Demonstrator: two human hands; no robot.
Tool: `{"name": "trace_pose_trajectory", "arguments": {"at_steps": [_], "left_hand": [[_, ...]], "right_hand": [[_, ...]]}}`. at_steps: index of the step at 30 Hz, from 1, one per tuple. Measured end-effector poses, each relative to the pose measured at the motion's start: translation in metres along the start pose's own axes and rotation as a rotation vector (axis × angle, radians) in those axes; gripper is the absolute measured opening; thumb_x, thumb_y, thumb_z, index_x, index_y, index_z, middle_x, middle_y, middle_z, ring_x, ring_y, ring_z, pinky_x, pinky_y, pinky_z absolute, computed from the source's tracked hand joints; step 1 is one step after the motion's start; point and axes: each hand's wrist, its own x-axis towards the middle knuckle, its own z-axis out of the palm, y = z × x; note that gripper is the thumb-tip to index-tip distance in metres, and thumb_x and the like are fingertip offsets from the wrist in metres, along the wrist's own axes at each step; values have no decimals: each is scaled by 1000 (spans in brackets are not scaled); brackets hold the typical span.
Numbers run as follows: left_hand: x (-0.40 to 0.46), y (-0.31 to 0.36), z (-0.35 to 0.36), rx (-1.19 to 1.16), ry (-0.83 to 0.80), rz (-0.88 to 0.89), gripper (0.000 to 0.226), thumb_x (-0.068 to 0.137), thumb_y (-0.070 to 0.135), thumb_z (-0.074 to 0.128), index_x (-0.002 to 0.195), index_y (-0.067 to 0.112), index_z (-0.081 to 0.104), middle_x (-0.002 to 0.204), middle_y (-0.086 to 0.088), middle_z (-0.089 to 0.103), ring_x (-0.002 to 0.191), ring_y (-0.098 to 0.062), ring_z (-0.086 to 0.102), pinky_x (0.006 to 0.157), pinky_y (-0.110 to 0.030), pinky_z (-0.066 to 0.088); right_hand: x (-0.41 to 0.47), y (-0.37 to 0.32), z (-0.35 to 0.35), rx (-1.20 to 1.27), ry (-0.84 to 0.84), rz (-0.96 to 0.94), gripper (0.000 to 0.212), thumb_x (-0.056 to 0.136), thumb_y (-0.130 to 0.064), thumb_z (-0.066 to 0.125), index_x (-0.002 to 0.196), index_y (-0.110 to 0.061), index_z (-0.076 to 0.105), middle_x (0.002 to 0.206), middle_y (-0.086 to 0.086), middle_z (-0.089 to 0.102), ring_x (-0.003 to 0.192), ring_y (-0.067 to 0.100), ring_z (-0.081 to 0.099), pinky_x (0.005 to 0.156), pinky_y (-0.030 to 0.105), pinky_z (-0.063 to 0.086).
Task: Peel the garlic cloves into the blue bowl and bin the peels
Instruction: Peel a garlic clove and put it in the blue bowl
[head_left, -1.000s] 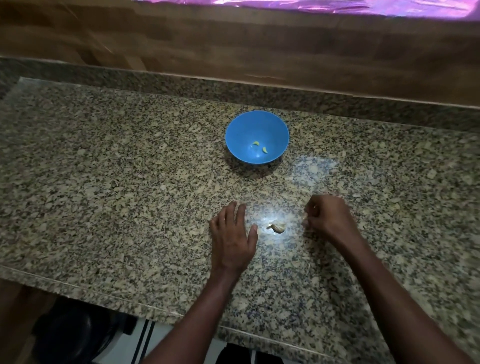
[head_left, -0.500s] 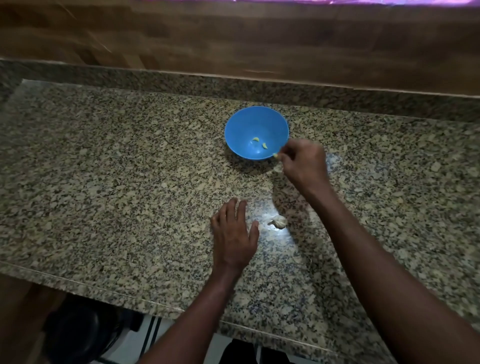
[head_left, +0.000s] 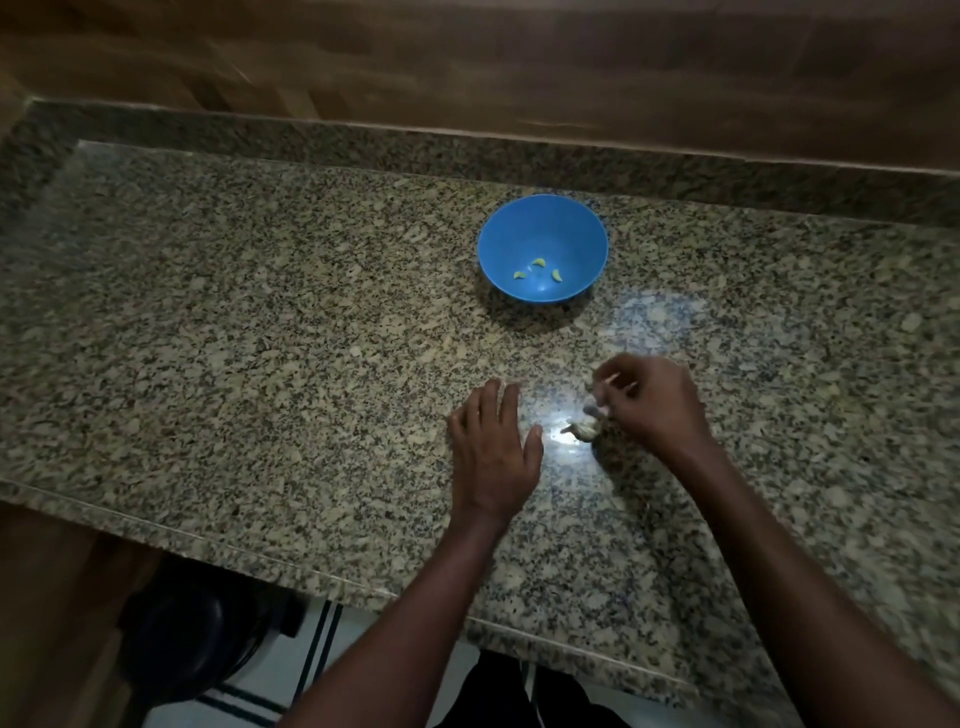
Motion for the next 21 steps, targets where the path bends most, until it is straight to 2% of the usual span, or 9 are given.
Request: {"name": "trace_pose_trajectory", "arguments": {"at_steps": [3, 6, 9, 11, 14, 18, 21], "left_hand": [[0, 0, 0, -7, -14, -6, 57, 100, 46, 50, 146, 14, 48, 149, -12, 48, 136, -30, 43, 112, -50, 35], [-4, 3, 0, -66, 2, 83, 48, 100, 37, 55, 142, 15, 53, 144, -10, 51, 129, -28, 46, 105, -50, 43], [-8, 21, -3, -297, -17, 132, 42, 97, 23, 64, 138, 14, 59, 128, -5, 58, 113, -22, 47, 94, -41, 48], [-6, 36, -7, -522, -59, 66, 38, 93, 13, 68, 131, 13, 65, 117, -2, 63, 106, -20, 53, 89, -37, 50], [-1, 47, -17, -827, -132, -159, 30, 90, 6, 71, 118, 16, 73, 103, 0, 69, 93, -12, 65, 80, -32, 58], [3, 43, -28, -986, -279, -277, 30, 85, 14, 82, 114, 17, 76, 104, 0, 72, 96, -12, 70, 86, -36, 62], [4, 43, -34, -1024, -336, -310, 28, 84, 13, 84, 111, 12, 77, 103, -4, 73, 91, -10, 71, 83, -34, 63]], "right_hand": [[-25, 18, 12, -7, -106, 14, 18, 82, -24, 85, 98, -27, 77, 84, -6, 73, 69, 3, 65, 58, 15, 43], [-36, 22, 19, -4, -69, -2, 28, 79, -19, 87, 105, -23, 77, 86, -5, 73, 73, 8, 66, 60, 9, 41], [-37, 25, 26, 24, -4, -45, 21, 80, -21, 87, 99, -22, 77, 86, -2, 75, 74, 12, 69, 67, 22, 52], [-38, 27, 29, 70, 16, -56, 19, 80, -20, 86, 97, -20, 78, 83, -1, 76, 74, 12, 71, 69, 25, 54], [-39, 29, 30, 115, 28, -4, 18, 80, -16, 85, 97, -16, 79, 82, 1, 77, 75, 13, 72, 69, 20, 50], [-45, 32, 28, 224, -30, 108, 13, 78, -24, 88, 88, -22, 79, 67, -10, 71, 56, -2, 64, 57, 17, 47], [-48, 34, 26, 322, -63, 160, 12, 78, -21, 88, 82, -22, 77, 61, -8, 71, 50, -1, 64, 50, 18, 49]]}}
